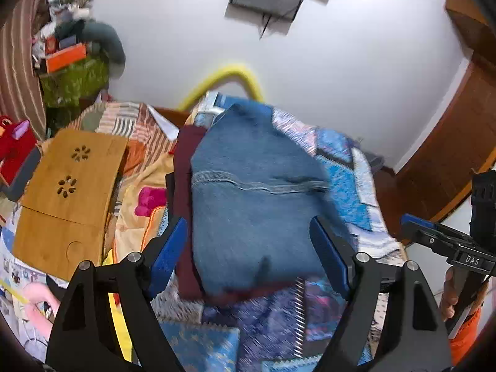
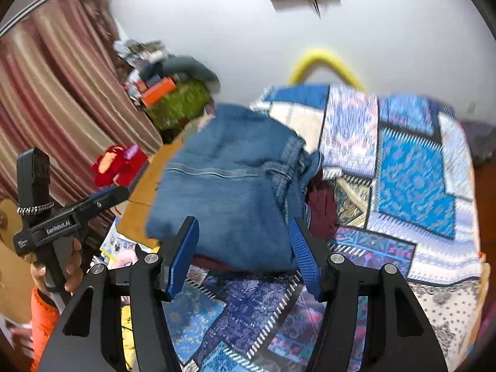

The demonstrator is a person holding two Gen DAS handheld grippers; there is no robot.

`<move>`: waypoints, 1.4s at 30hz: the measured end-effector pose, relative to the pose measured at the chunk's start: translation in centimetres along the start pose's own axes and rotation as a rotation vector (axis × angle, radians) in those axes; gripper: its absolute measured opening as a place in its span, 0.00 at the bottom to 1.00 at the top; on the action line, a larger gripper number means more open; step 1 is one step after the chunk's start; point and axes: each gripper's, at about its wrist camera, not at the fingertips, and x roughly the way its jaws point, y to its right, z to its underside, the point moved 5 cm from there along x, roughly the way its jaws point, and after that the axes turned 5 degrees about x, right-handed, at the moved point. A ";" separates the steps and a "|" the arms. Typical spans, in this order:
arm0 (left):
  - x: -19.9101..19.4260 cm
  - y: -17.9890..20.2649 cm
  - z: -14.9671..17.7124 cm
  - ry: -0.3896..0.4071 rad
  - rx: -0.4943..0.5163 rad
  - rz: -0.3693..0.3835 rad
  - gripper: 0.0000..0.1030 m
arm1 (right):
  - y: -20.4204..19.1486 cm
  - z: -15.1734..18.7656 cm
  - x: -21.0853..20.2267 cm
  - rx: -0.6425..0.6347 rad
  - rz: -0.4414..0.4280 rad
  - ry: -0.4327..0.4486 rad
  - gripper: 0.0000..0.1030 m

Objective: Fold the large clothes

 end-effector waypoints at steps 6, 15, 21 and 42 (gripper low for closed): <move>-10.2 5.3 1.9 0.206 0.106 -0.060 0.78 | -4.8 2.9 -8.5 -0.087 -0.048 0.177 0.55; -21.6 11.2 8.1 0.486 0.211 -0.080 0.78 | -10.9 8.3 -18.4 -0.233 -0.114 0.454 0.55; -25.5 13.4 11.7 0.615 0.252 -0.140 0.78 | -12.7 11.5 -20.7 -0.312 0.001 0.620 0.56; -27.0 13.5 16.7 0.701 0.148 -0.219 0.99 | -11.4 14.6 -20.8 -0.230 0.149 0.717 0.95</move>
